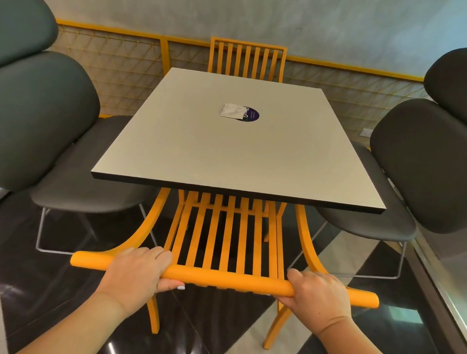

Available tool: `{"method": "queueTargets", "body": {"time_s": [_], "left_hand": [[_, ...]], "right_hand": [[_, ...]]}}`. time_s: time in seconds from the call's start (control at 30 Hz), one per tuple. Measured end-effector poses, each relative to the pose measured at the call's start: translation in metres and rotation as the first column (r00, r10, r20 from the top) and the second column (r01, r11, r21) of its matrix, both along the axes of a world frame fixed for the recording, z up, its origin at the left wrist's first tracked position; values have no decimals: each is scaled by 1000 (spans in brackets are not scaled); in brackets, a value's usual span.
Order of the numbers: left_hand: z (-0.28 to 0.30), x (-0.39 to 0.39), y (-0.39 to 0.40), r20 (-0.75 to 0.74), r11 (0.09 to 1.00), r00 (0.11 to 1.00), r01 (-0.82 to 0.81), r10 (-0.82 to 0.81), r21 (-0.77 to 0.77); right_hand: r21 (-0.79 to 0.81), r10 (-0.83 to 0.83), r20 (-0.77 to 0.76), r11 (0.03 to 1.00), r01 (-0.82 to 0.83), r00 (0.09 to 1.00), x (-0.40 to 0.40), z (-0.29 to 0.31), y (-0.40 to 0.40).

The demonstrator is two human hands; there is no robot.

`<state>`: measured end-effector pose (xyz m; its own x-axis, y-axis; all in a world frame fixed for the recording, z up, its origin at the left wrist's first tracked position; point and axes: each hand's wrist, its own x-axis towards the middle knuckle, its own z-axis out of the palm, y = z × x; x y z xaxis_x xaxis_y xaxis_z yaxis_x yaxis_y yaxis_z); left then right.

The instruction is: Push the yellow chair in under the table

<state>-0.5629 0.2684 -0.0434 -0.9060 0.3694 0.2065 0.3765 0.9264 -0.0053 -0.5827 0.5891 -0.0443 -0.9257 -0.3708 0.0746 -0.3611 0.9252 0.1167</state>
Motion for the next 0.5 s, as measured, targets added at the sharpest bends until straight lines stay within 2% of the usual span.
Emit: {"method": "queueTargets", "body": {"time_s": [0.3,0.4,0.43,0.5], "left_hand": [[6,5,1,72,998,996,-50,48,34],[8,8,2,71,991,993,-99,93,85],[11,7,4,43,991,993,-113,110,76],[27,3,15,28,989,991,-135,133,54]], "right_hand": [[-26,-26,34,999,26,999,2,3,-2],[-104,-51,-56,994,45,997,6,4,0],[-98,-70,-111,993,59,991,7,5,1],[-139,-124,-123,985,107,985,9,14,-2]]}}
